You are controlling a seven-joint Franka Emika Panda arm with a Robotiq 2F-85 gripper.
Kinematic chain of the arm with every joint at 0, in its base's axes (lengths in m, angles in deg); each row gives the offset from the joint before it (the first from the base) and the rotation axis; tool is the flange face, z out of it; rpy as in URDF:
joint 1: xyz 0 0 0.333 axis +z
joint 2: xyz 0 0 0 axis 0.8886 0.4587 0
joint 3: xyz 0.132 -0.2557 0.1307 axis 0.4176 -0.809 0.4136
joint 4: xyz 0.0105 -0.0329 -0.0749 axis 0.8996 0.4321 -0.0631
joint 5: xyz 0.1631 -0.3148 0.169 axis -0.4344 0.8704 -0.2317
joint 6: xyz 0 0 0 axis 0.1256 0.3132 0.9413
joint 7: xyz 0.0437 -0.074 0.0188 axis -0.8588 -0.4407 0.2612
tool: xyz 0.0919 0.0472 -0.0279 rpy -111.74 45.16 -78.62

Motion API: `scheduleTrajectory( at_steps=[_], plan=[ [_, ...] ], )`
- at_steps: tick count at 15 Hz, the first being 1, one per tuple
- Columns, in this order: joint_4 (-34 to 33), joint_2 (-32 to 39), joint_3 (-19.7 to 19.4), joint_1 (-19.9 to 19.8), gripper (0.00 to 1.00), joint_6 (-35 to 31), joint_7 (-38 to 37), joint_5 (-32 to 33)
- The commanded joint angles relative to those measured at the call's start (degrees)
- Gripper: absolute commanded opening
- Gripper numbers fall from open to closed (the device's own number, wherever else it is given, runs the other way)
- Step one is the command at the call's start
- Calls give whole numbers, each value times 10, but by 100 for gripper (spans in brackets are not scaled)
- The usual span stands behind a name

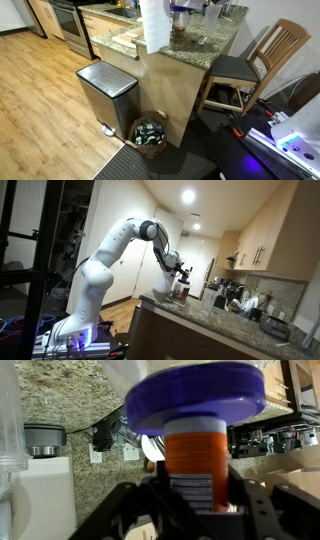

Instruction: Remove the white and orange bottle from the top of the container and place it on the countertop

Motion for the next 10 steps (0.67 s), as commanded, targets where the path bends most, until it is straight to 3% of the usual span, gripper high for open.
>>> scheduleTrajectory(
  at_steps=[1,4,10],
  plan=[
    [-17,15,0,-6,25,-11,34,-21],
    [14,-13,-2,-15,25,-15,47,-37],
    [95,-75,7,-104,25,-215,98,-261]
  ],
)
